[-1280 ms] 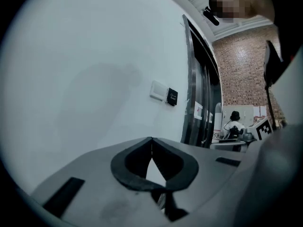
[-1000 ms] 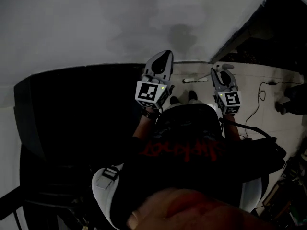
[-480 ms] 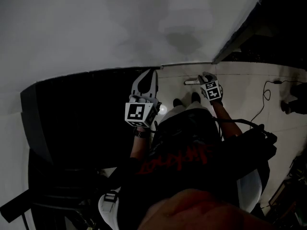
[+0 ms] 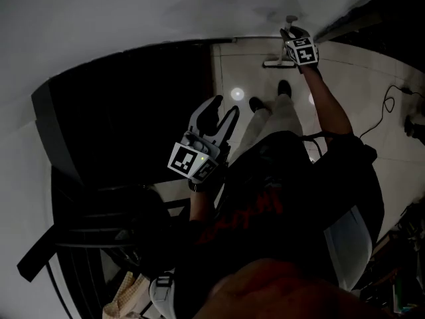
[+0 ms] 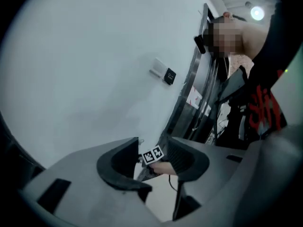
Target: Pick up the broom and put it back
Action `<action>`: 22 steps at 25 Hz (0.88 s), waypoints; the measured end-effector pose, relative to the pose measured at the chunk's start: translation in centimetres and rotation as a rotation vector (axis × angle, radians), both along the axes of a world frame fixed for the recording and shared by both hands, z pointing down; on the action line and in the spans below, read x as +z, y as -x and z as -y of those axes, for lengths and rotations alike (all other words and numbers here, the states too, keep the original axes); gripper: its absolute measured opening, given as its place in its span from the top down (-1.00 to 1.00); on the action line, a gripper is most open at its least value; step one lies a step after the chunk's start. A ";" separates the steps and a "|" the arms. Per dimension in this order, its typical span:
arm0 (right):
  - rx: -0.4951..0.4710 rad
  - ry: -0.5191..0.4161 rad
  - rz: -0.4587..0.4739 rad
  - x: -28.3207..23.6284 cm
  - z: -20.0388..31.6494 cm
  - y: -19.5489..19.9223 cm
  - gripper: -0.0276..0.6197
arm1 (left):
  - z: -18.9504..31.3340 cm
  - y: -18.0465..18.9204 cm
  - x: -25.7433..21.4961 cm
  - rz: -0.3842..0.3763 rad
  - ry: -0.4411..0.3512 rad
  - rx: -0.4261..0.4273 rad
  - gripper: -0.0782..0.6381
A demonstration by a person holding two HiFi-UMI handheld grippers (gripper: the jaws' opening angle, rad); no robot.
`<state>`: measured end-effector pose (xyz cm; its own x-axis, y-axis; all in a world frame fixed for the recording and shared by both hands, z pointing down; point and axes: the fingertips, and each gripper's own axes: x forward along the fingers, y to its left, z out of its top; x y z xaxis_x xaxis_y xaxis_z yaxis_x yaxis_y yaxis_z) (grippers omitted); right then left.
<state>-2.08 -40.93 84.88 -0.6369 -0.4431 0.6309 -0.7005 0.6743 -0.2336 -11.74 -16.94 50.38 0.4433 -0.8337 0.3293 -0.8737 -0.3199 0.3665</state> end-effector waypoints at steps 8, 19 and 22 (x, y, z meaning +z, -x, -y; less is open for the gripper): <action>0.183 0.108 0.043 -1.3 -2.1 -2.9 0.46 | -4.3 -1.4 0.0 0.196 -0.045 0.053 0.51; 0.169 -0.090 0.406 -20.7 -38.3 -3.0 0.91 | -23.5 -1.6 -2.4 0.101 -0.243 0.122 0.77; 0.110 -0.183 0.427 -26.9 -46.0 -1.0 0.91 | -28.2 -1.2 -2.3 0.096 -0.262 0.135 0.77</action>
